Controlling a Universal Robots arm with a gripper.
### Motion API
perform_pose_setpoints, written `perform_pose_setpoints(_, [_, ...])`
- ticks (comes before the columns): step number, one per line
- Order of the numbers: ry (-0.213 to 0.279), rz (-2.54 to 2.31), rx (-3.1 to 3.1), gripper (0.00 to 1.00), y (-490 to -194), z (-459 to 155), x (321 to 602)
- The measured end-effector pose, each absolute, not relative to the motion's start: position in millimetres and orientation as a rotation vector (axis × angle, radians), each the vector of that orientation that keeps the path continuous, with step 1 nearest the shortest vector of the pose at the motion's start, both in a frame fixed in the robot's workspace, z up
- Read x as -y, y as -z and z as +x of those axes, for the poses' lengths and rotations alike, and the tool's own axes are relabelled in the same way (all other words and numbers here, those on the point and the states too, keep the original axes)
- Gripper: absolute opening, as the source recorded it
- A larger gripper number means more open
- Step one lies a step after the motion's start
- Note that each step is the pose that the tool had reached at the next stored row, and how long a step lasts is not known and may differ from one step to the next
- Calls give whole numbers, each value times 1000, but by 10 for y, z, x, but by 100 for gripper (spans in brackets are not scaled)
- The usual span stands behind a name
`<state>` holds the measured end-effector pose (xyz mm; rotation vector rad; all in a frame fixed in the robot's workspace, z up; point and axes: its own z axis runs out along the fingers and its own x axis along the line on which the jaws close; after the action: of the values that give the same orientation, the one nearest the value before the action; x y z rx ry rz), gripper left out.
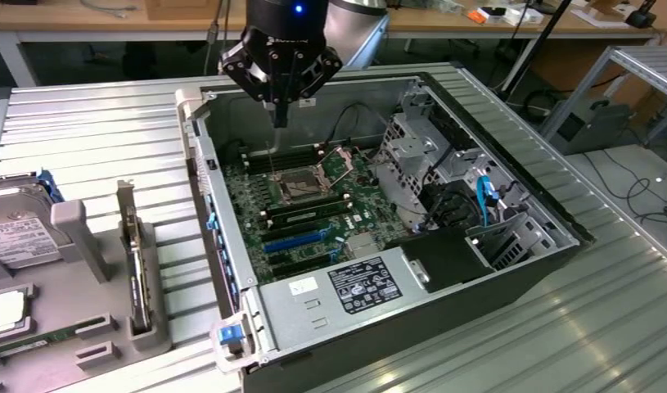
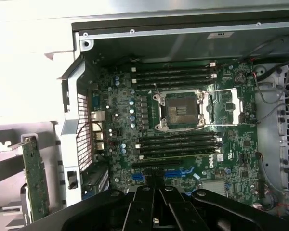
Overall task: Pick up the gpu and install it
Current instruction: 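Reach for the gpu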
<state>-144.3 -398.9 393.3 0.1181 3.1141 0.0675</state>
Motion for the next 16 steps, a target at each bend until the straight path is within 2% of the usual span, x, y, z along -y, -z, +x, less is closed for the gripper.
perform_pose_setpoints(16, [-68, 118, -3114, 11, -3933, -1531, 3989])
